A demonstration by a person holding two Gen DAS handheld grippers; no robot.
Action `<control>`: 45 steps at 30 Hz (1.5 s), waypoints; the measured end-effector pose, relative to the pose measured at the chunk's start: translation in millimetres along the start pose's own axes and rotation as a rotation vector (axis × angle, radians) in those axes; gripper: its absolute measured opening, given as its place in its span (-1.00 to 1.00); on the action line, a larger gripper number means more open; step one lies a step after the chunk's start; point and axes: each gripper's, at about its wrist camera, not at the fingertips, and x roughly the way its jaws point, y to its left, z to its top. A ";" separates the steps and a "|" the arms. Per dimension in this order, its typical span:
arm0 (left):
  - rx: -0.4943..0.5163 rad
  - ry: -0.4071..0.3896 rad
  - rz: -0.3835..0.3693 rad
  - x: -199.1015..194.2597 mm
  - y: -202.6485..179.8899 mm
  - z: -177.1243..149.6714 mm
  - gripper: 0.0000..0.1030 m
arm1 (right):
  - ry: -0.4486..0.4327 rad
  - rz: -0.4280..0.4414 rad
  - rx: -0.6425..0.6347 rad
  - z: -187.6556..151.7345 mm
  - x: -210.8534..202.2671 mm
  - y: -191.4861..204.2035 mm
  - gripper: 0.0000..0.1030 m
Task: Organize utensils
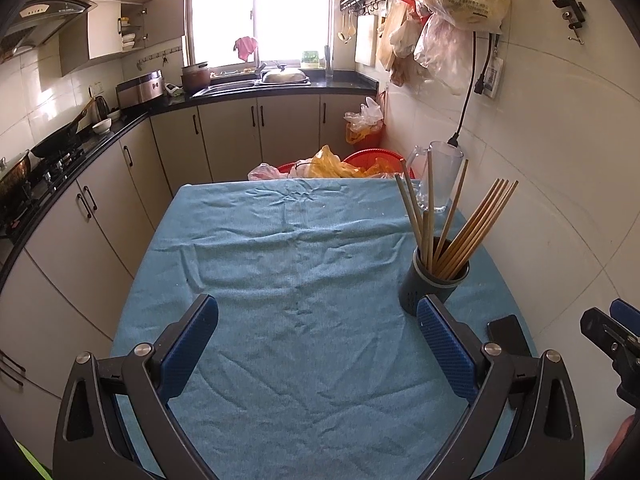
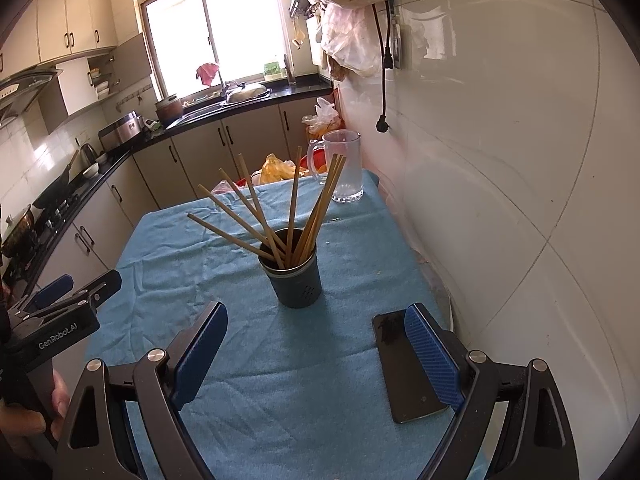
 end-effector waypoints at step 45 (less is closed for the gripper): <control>-0.056 0.019 -0.073 15.1 15.0 -12.1 0.93 | 0.047 -0.020 -0.007 -8.6 9.4 3.7 0.81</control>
